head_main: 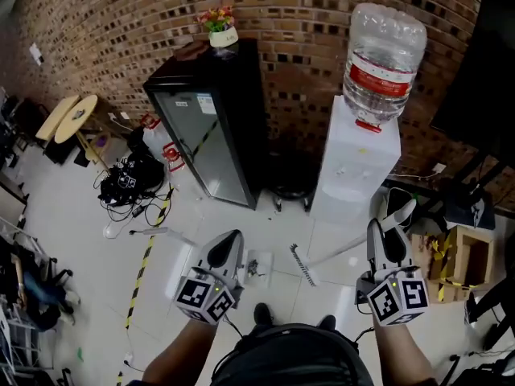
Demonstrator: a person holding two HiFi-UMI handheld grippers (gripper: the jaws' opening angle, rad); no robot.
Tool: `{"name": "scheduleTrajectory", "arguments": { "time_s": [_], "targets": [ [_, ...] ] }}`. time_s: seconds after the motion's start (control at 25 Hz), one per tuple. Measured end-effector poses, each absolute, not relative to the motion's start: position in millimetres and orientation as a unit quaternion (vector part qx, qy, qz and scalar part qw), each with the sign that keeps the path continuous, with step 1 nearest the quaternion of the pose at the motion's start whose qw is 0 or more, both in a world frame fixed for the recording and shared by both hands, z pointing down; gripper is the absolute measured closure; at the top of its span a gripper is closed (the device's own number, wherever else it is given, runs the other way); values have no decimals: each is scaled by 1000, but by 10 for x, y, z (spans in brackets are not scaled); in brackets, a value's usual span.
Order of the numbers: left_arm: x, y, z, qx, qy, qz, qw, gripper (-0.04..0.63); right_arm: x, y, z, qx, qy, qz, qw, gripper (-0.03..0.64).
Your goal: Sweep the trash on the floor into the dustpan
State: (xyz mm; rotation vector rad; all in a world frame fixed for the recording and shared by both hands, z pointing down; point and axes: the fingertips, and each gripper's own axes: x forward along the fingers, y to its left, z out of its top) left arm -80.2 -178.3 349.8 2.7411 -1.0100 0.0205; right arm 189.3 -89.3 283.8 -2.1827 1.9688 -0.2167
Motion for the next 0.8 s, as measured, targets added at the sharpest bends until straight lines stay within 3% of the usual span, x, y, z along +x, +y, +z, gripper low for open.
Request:
{"name": "scheduleTrajectory", "arguments": {
  "time_s": [0.32, 0.8],
  "targets": [
    [-110, -1585, 3271, 946, -312, 9, 90, 594, 2450, -308, 2538, -716, 697, 1, 42, 503],
    [740, -939, 3066, 960, -270, 20, 76, 594, 3439, 472, 2480, -738, 674, -7, 36, 503]
  ]
}}
